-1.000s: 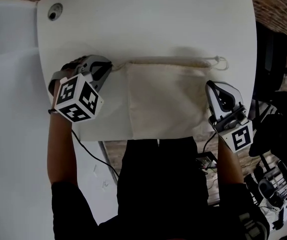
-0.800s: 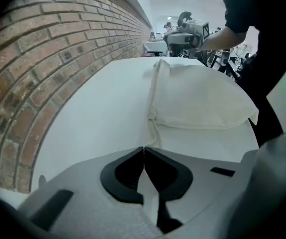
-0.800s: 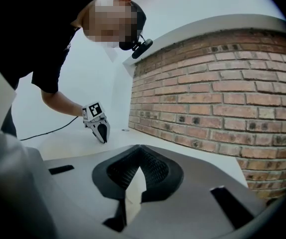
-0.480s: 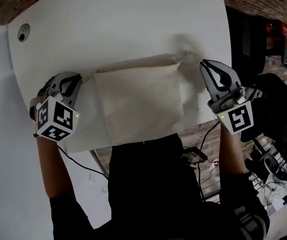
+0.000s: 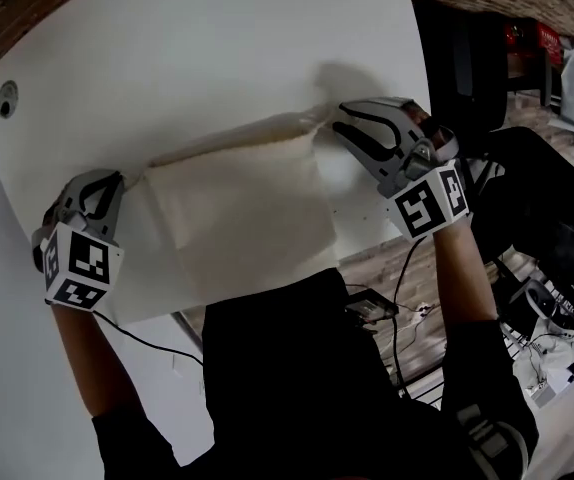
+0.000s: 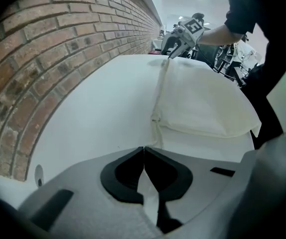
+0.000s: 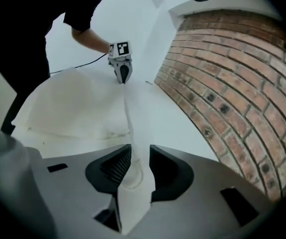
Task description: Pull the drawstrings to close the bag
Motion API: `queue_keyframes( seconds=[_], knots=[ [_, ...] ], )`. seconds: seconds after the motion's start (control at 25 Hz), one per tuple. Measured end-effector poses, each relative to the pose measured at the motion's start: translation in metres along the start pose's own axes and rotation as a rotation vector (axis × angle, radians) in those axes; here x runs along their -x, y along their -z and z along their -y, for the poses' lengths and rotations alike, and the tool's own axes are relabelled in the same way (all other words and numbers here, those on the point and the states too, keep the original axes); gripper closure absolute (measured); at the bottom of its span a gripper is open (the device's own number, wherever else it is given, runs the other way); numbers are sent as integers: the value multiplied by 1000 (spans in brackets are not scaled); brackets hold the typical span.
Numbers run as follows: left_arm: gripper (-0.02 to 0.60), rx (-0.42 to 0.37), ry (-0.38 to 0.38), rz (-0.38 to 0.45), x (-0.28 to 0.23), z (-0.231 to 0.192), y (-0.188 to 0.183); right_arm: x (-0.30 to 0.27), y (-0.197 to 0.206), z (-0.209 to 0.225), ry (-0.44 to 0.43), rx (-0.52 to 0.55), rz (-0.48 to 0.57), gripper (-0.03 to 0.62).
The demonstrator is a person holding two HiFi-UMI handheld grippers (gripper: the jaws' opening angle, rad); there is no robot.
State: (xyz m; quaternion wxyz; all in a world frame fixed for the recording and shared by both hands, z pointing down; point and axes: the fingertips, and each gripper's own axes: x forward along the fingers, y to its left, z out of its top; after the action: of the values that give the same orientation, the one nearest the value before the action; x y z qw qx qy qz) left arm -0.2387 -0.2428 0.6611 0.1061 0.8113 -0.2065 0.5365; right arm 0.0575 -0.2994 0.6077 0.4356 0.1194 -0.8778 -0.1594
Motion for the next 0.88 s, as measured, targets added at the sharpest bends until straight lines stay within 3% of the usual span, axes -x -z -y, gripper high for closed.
queue_keyframes(
  seconds=[0.24, 0.52, 0.64, 0.76, 0.88],
  knots=[
    [561, -12, 5, -28, 1, 2, -4, -13, 17, -11, -80, 187, -77, 470],
    [561, -14, -7, -46, -2, 3, -2, -28, 14, -18, -181, 321, -77, 477],
    [561, -8, -7, -47, -1, 2, -3, -28, 14, -21, -267, 331, -82, 492],
    [561, -7, -10, -51, 1, 2, -4, -26, 14, -26, -355, 313, -80, 555],
    [561, 4, -19, -47, 1, 2, -4, -27, 14, -27, -372, 272, -68, 560]
  ],
)
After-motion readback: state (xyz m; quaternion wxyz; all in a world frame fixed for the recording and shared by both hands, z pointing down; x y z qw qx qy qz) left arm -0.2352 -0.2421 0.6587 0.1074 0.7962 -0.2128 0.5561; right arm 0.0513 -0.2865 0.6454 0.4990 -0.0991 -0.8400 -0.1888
